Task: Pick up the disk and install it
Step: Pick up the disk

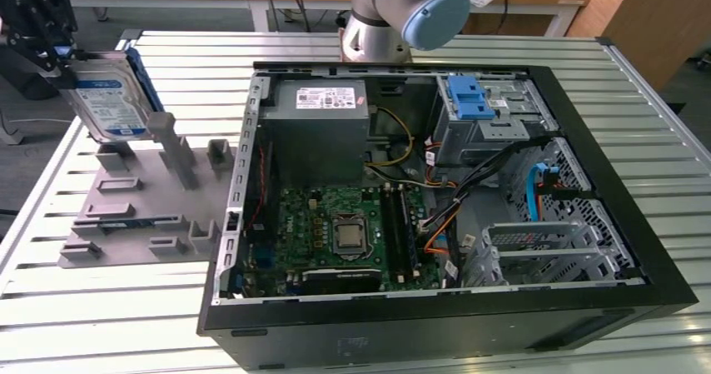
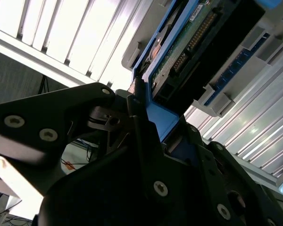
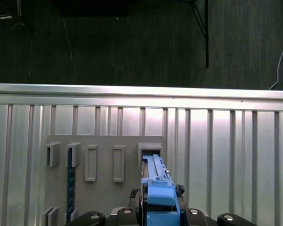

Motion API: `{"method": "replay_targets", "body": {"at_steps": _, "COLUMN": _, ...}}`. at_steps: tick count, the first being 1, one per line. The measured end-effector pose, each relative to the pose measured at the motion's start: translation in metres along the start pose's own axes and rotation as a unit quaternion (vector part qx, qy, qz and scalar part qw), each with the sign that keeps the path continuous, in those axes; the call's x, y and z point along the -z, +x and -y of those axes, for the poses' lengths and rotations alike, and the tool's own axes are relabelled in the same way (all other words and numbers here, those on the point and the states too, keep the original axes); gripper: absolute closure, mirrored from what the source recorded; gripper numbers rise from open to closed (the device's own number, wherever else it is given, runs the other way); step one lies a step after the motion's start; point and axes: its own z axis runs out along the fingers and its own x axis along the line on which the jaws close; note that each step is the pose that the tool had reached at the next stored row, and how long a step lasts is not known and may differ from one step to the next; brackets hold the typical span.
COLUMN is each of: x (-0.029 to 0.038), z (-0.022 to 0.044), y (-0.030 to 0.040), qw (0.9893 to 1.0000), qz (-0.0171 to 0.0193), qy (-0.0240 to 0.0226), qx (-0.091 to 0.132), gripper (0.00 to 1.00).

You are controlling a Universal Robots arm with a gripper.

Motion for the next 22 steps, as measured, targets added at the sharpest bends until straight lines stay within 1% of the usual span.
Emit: {"method": "replay_targets", "body": {"at_steps": 22, "x": 0.0063, "z": -0.0001, "y": -0.0001, "qw": 1.0000, "qz": 0.0000, "qy": 0.0000, "qx": 0.000, "gripper": 0.64}}
